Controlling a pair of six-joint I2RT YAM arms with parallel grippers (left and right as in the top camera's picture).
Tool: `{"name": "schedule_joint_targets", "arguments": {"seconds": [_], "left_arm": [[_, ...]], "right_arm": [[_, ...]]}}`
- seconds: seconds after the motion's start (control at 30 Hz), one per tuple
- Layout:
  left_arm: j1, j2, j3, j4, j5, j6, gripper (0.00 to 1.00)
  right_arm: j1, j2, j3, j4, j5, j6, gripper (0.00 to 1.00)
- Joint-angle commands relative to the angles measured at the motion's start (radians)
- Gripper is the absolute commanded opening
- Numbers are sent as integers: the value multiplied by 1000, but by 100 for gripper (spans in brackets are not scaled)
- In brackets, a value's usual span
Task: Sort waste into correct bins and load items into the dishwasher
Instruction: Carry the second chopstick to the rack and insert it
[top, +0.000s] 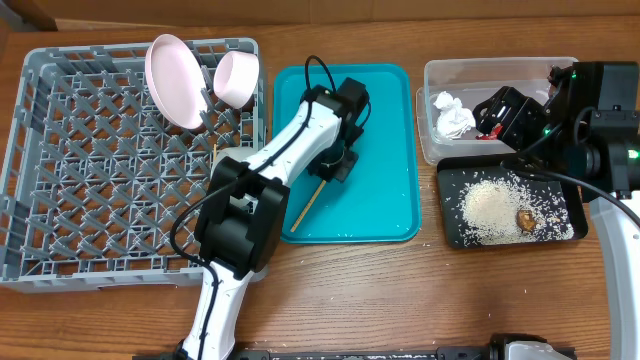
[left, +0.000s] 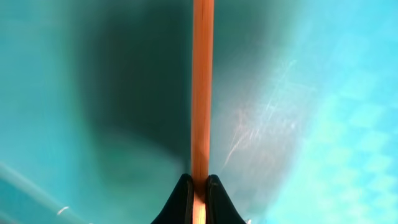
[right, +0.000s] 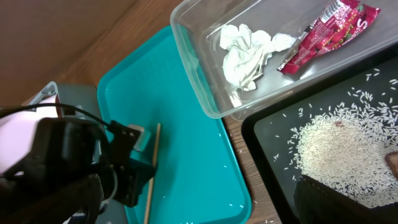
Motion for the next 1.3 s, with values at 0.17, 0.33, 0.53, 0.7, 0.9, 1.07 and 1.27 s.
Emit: {"name": "schedule_joint_targets", "arguments": {"seconds": [0.17,0.33,0.53,0.7,0.9,1.07,1.27], "left_arm": [[162,-262,231,-181,0,-51,4],[319,-393,227,-295,0,-51,4],[447,-396,114,-299,0,-88,4],[470,-396,-46,-227,-5,-132,4],[469,-396,-146,-178,-53,-159,16],[470,-396,-143,-165,-67,-160,42],[469,-399,-110,-171,-66,-160,44]], "right_arm": [[-2,-6,-3,5,-4,-6,100],[-2,-6,-3,5,-4,-6,100],[-2,-6,-3,5,-4,-6,100],[-2,-6,-3,5,-4,-6,100],[-2,-6,-3,5,-4,-6,100],[-2,-6,-3,5,-4,-6,100],[-2,-6,-3,5,-4,-6,100]]}}
